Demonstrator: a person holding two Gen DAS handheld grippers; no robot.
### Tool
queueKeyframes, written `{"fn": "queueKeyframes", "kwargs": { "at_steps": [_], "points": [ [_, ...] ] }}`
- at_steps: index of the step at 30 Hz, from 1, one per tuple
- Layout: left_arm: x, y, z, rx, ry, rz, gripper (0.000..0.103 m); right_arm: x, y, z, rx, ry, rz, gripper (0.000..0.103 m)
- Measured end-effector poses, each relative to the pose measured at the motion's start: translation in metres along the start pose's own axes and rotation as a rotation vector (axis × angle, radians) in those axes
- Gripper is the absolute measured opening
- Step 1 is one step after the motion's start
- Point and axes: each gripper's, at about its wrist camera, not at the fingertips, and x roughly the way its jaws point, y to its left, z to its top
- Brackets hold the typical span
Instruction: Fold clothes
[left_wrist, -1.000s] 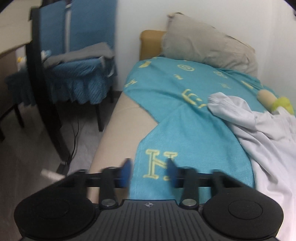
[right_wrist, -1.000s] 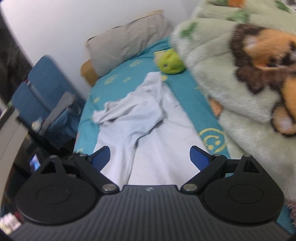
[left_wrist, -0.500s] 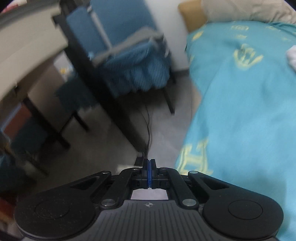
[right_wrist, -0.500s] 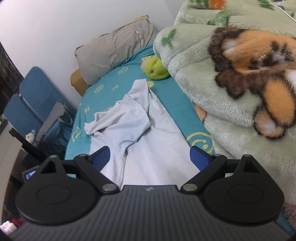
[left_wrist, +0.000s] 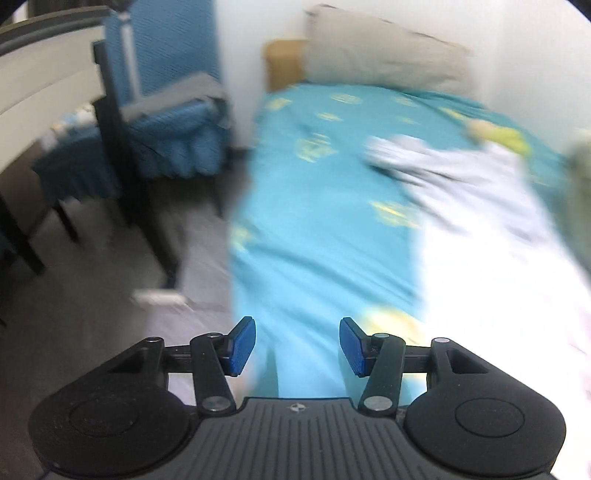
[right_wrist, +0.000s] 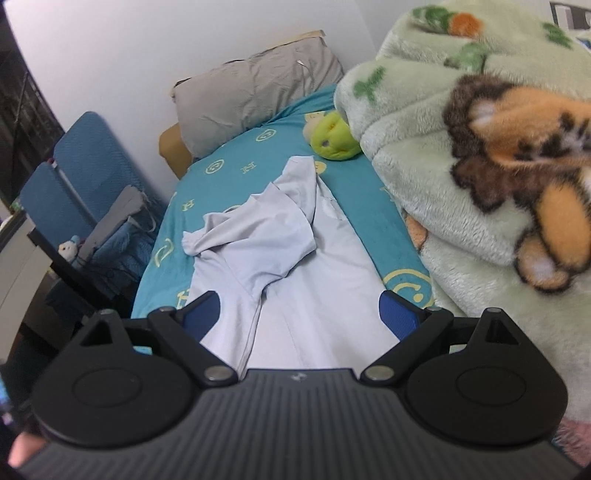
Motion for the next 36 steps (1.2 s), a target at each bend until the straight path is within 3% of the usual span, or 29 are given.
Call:
{"fn": "queueKeyframes", "kwargs": {
  "at_steps": [4,6,9,11,15,17,18,22,26,29,32,35,36],
  "points": [
    [-0.062,-0.055,-0.053,0.038,0.094,-0.215,0.053,-0.021,-0.004,0.003,0.004,-0.021,0.027,0.094],
    [-0.081,-0.088,-0.077,0.128,0.119,-0.263,0.053,-0.031,-0.006,0.004,0.006,-0.031,0.040,0.094],
    [-0.092,-0.136,-0.106,0.271,0.127,-0.209,0.053,-0.047,-0.010,0.006,0.009,-0.047,0.060,0.094],
    [-0.089,-0.153,-0.120,0.330,0.151,-0.167,0.045,-0.053,-0.015,0.006,0.013,-0.049,0.057,0.094],
    [-0.074,-0.166,-0.137,0.371,0.244,-0.170,0.018,-0.051,-0.032,0.007,0.068,-0.021,0.020,0.094],
    [-0.078,-0.162,-0.144,0.387,0.242,-0.167,0.012,-0.046,-0.035,0.006,0.079,-0.005,-0.001,0.094],
    [-0.081,-0.160,-0.143,0.387,0.236,-0.168,0.003,-0.044,-0.035,0.004,0.072,0.004,-0.007,0.094],
    [-0.092,-0.148,-0.115,0.321,0.210,-0.211,0.002,-0.038,-0.030,0.000,0.034,0.026,0.015,0.094],
    [-0.120,-0.148,-0.080,0.141,0.212,-0.383,0.001,-0.035,-0.029,-0.001,0.015,0.039,0.048,0.094],
    [-0.126,-0.164,-0.074,0.103,0.191,-0.454,0.002,-0.032,-0.029,-0.001,0.017,0.056,0.079,0.094],
    [-0.102,-0.181,-0.089,0.098,0.211,-0.461,0.002,-0.026,-0.022,-0.006,-0.053,0.104,0.074,0.094],
    [-0.068,-0.185,-0.113,0.156,0.263,-0.421,0.014,-0.028,-0.026,-0.019,-0.073,0.160,0.058,0.094],
    [-0.063,-0.177,-0.117,0.127,0.274,-0.425,0.026,-0.031,-0.030,-0.024,-0.063,0.180,0.050,0.094]
  ]
}}
